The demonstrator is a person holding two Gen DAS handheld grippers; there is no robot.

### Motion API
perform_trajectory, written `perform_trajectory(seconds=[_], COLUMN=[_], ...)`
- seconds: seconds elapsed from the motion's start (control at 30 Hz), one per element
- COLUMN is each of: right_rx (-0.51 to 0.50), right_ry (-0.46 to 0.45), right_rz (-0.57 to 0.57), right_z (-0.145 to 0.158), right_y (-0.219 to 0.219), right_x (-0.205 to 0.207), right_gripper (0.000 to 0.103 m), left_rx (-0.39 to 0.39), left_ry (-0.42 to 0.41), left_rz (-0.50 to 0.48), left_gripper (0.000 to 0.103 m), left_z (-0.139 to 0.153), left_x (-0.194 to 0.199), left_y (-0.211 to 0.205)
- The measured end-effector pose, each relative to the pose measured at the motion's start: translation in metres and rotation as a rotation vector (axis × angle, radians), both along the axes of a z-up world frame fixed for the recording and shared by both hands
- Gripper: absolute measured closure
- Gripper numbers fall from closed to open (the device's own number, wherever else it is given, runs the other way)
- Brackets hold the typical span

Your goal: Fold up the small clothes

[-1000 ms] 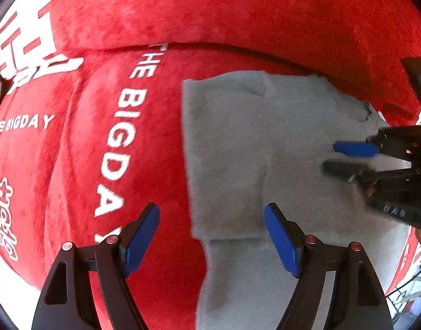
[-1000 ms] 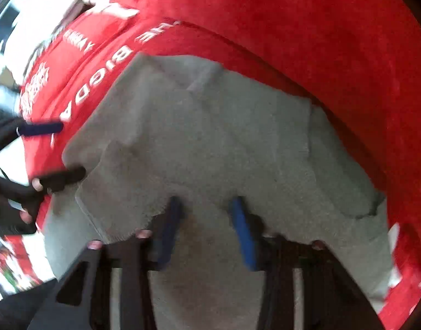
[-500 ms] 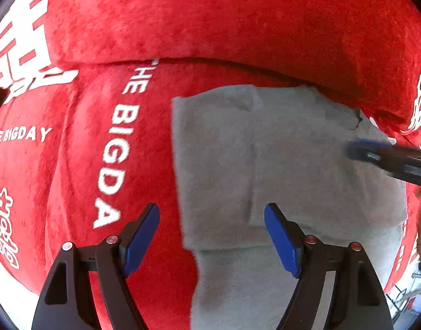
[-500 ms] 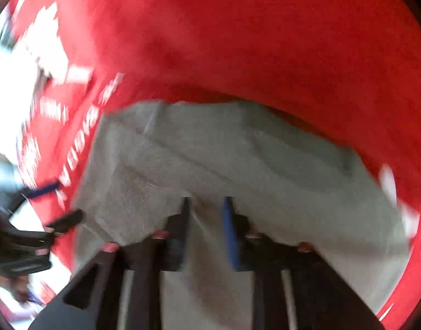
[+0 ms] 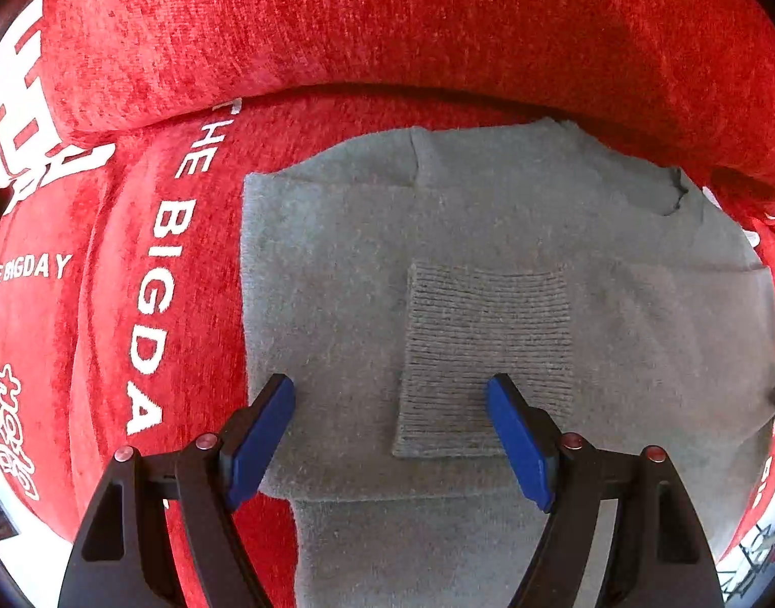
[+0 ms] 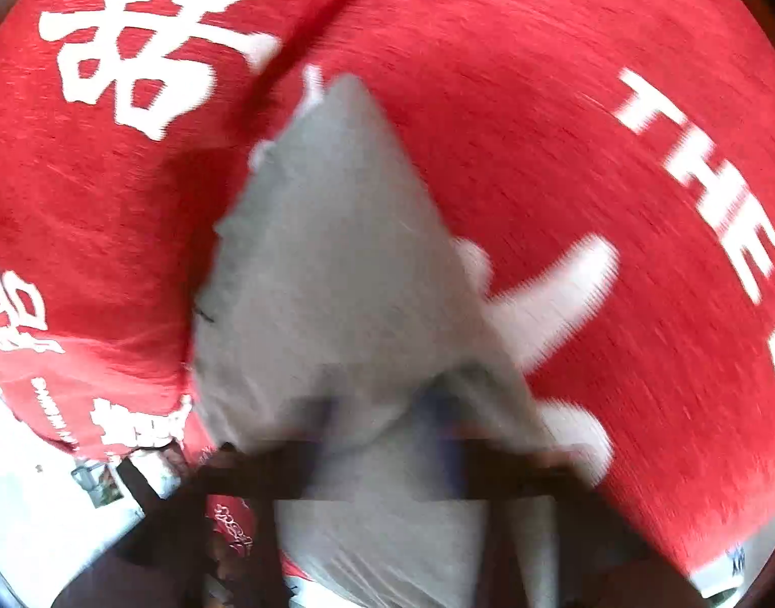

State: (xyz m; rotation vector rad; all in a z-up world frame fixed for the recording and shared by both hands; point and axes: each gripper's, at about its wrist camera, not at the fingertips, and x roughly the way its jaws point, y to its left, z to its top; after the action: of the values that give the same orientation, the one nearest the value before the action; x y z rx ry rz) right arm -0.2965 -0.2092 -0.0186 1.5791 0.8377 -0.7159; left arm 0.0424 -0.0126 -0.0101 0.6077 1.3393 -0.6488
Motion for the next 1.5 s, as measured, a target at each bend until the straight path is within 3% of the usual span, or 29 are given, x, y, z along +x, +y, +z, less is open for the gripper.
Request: perform_trajectory(seconds=[0.1,0.27,0.37,0.47,0.6,0.7,0.8,0.9,1.0,1.13,1.2,1.5], right_rx=[-0.097,-0.084,-0.042,-0.09,-0.205,-0.215,-0.184,-0.169,-0.15,-0.178,-0.166,-0.129], right_ry=[0.047,0.064,0.079,0.15,0.163,0.188,0.283,0.229,0.246,0.27,0.256,0.224], right_rz=[0.103,0.141,0.113,0.202,0.326,0.384,0.449,0.391,0.391,0.481,0.498,0.528], right_z=[0.007,-0.008,-0.005,0.018,0.05,0.04,0.011,0.012,0.023,0.041,0.047,0.051], right_y=[-0.01,-0.008,-0.004,0.0,0.001,-0.005,-0.007,-0.009,-0.005,0.006,0.012,0.031], right_x=[0.005,-0.01,-0.013,-0.011,0.012,0.034,0.036,0.02,0.013,0.017,0.018,0.025], right_gripper=[0.097,0.099,0.093,0.088,0.085,0.084,0.087,0.088,0.081,0.06,0.056,0.053], left_rx=[0.001,0.003,0.012,0.023,0.038,0.057,0.066,0.065,0.075,0.068,0.064,0.095], left_ry=[0.0,0.004,0.005,0.001,0.0,0.006,0.012,0.024,0.035,0.046,0.045,0.029], left_rz=[-0.004,-0.004,-0.005,0.003,0.016,0.019,0.018,0.011,0.01,0.023,0.024,0.043], left_gripper=[0.024,0.024,0.024,0.024,0.024,0.024,0.024,0.024,0.024,0.024,0.024,0.024], left_z=[0.0,0.006,0.01,0.014,0.018,0.019,0.019,0.022,0.024,0.037,0.043,0.059], left_x=[-0.009,-0.02,-0.019,-0.016,-0.018,-0.026,-0.035,-0.045,-0.054,-0.066,-0.07,-0.089], left_y=[0.001,0.006,0.009,0.015,0.017,0.016,0.015,0.015,0.014,0.014,0.013,0.016])
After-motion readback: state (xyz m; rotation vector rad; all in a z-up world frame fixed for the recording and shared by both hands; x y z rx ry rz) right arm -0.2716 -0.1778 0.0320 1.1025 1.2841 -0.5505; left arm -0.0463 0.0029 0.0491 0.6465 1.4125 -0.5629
